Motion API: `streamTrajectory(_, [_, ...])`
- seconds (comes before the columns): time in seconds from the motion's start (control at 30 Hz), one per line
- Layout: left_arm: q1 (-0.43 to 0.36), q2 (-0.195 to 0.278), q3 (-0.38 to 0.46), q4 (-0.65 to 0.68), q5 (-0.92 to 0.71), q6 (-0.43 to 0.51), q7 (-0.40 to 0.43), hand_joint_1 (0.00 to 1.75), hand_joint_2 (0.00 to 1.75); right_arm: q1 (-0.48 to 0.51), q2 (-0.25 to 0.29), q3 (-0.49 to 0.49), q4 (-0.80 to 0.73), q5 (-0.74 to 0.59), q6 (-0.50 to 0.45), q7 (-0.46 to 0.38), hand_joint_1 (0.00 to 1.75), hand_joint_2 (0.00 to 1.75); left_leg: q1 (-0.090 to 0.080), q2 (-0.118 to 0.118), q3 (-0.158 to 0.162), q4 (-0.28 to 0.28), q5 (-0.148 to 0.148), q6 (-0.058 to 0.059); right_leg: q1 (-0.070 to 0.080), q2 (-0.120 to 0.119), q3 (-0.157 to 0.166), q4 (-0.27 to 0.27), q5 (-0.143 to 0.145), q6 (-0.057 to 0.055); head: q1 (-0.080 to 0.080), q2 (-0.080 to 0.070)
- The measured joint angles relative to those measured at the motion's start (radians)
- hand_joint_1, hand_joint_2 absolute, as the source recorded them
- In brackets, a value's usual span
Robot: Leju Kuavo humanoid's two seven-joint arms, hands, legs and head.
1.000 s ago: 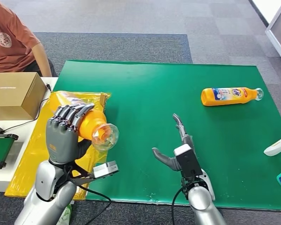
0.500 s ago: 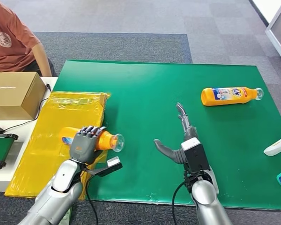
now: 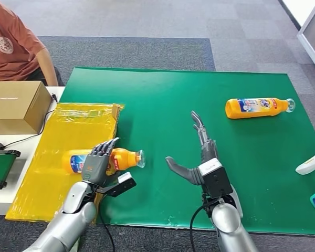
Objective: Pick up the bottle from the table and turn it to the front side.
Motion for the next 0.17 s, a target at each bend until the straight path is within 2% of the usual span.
streamTrajectory(0.07, [0.034,-0.009,0.016,-0.07,0.12,0.012,-0.064,0.0,1.75,0.009,-0.001,0.001,-0.004,0.001,-0.011,0.0,0.0,1.75,0.0,0.0,0.0,0.0,0.0,0.0,0.0,0.0,0.0,0.0,0.0,0.0,0.0,0.0])
streamTrajectory(0.17, [0.072,-0.016,0.033,-0.163,0.214,0.019,-0.105,0.0,1.75,0.021,-0.003,0.001,-0.007,0.003,-0.02,-0.001,0.0,1.75,0.0,0.0,-0.001,0.0,-0.001,0.001,0.0,0.0,0.0,-0.001,0.0,0.0,0.0,0.0])
